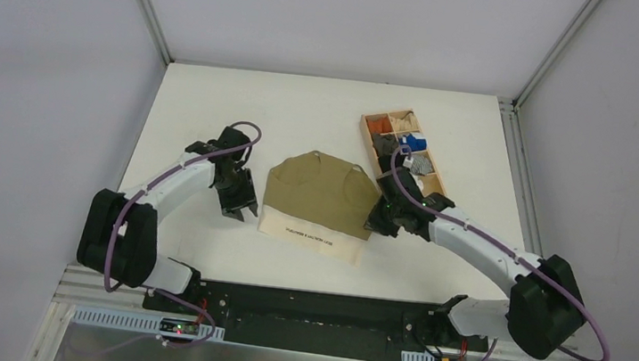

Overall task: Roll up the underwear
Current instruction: Flatten out the underwear at the center of the board.

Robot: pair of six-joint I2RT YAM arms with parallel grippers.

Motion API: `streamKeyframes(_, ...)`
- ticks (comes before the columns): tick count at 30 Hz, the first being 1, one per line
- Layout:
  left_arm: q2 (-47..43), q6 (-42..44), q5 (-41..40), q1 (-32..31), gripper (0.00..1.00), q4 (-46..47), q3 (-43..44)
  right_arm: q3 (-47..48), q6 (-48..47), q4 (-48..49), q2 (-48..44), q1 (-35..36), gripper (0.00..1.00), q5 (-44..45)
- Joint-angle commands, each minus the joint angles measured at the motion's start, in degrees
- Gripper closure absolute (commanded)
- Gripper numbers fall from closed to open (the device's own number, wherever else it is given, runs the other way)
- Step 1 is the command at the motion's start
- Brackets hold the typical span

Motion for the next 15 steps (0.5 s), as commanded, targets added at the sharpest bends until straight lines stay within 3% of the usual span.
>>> streamKeyframes(1,2.8,-2.7,0.3,-0.9,0.58,5.6,-2.1,0.3,-0.3,2.8,5.0,0.3,1.0,0.3)
streamKeyframes(4,5.9,-2.6,2.9,-1.5,0.58,9.1,-2.9,1.2,-0.7,3.8,8.9,0.3,1.0,0.3)
streamKeyframes(7,9.0,-3.2,2.5,-2.2,0.64,10.7,-3.0,1.6,-0.8,5.0,11.6,0.2,1.0,-0.2)
streamKeyframes(11,11.5,-3.6,0.5,-2.7,0.79,10.8,-2.9,0.1,-0.4,6.3,13.7,0.4,1.0,-0.9)
streamKeyframes(14,12.1,-3.8,-0.6,-2.8,1.0,10.3,-3.1,-1.3,0.2,6.9,14.6,0.7,1.0,-2.0)
streamKeyframes(15,11.8,-3.9,-0.8,-2.8,1.0,10.3,-3.3,-1.6,0.6,6.9,14.6,1.1,1.0,-2.1)
